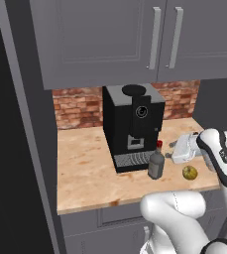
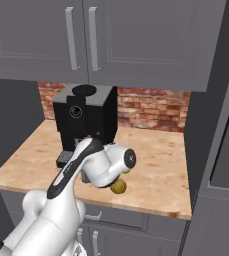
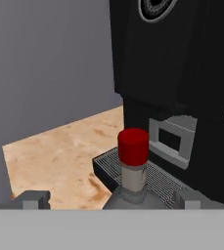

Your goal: Place the liquor on the top shelf of the fridge to keep it out of children's reach, and place the squash and lemon on lower shelves for easy access.

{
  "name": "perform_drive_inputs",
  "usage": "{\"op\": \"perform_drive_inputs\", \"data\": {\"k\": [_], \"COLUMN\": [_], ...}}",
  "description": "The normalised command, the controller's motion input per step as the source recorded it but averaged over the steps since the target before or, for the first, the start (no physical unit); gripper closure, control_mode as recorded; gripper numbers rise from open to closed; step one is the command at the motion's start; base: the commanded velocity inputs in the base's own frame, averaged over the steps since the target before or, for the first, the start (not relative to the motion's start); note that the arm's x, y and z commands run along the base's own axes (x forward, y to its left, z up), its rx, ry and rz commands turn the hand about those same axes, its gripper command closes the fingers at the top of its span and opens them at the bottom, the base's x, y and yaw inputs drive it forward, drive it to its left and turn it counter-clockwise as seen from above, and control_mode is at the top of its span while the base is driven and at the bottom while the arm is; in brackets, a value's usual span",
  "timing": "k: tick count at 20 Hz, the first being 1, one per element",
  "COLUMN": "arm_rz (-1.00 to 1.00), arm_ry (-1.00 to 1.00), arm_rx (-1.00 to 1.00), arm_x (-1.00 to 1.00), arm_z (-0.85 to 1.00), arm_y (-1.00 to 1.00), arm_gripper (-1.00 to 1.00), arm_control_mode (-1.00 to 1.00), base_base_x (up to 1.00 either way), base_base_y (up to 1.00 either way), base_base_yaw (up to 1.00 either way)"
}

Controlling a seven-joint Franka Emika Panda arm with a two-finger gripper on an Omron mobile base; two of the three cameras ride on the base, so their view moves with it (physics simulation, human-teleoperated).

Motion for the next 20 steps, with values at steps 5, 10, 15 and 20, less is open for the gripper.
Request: {"op": "perform_drive_inputs", "data": {"k": [5, 10, 15, 20], "arm_rz": [0.12, 0.07, 0.03, 0.01], "arm_ry": [0.00, 0.01, 0.00, 0.00], "arm_rx": [0.09, 0.04, 0.01, 0.02], "arm_x": [0.11, 0.23, 0.26, 0.23], "arm_z": [-0.08, -0.07, -0.03, -0.03], "arm_y": [0.03, 0.08, 0.03, 0.00], "arm_gripper": [-1.00, -1.00, -1.00, -1.00], "arm_control_mode": [-1.00, -1.00, -1.00, -1.00], "base_base_x": [0.00, 0.00, 0.00, 0.00], "base_base_y": [0.00, 0.00, 0.00, 0.00], "base_base_yaw": [0.00, 0.00, 0.00, 0.00]}}
